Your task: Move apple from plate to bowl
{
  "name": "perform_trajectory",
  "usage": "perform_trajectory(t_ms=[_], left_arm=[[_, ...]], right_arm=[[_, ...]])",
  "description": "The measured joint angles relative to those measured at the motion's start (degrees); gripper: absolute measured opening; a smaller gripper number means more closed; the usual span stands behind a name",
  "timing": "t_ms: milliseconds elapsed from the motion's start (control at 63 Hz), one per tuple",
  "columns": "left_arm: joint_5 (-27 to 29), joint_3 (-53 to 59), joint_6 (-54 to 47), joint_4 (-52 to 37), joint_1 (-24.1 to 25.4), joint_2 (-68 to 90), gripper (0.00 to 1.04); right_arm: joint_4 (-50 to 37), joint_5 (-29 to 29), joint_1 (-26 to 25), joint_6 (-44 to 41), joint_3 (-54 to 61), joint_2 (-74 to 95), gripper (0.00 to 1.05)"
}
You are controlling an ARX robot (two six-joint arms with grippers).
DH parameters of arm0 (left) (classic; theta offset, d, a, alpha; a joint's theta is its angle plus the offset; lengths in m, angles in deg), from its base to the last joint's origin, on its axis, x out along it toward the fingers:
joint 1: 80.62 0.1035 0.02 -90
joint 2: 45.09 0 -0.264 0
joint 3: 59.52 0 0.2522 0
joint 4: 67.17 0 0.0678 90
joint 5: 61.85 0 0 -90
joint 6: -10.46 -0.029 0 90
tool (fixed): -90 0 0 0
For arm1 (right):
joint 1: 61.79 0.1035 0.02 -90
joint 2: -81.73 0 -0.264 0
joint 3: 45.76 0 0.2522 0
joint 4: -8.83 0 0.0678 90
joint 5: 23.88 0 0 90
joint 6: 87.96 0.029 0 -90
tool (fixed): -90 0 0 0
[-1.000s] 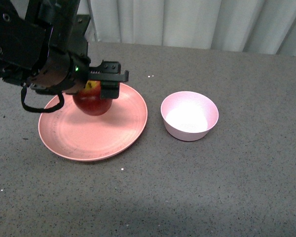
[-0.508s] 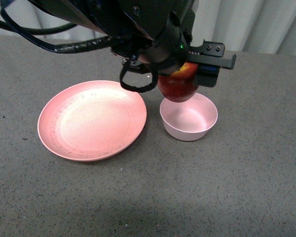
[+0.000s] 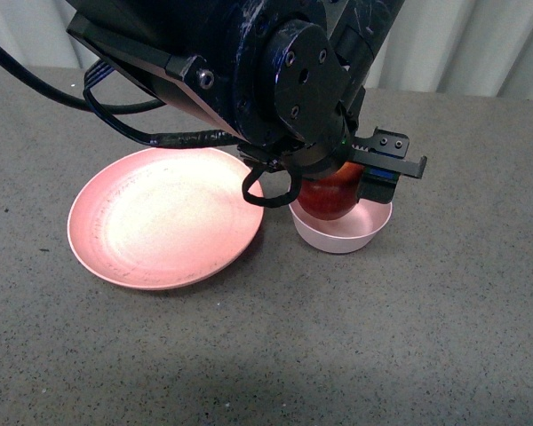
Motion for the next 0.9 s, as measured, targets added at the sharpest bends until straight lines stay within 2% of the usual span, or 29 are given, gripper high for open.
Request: perform_trajectory(t_ms=[556,730,905], left_arm=[[-0.8,-0.5,-1.1,-0.9,-0.2,2.3,0.74],[-0.3,-0.5,-1.0,-1.8,-0.2,2.1,0.99],[-0.5,0.9,-0.7,-3.5,0.0,-1.8,0.98]], right_arm=[[0.0,0.0,0.0,0.0,0.0,0.0,0.95],[0.0,0.0,0.0,0.0,0.0,0.0,0.95],[0.0,0.0,0.0,0.0,0.0,0.0,0.95]])
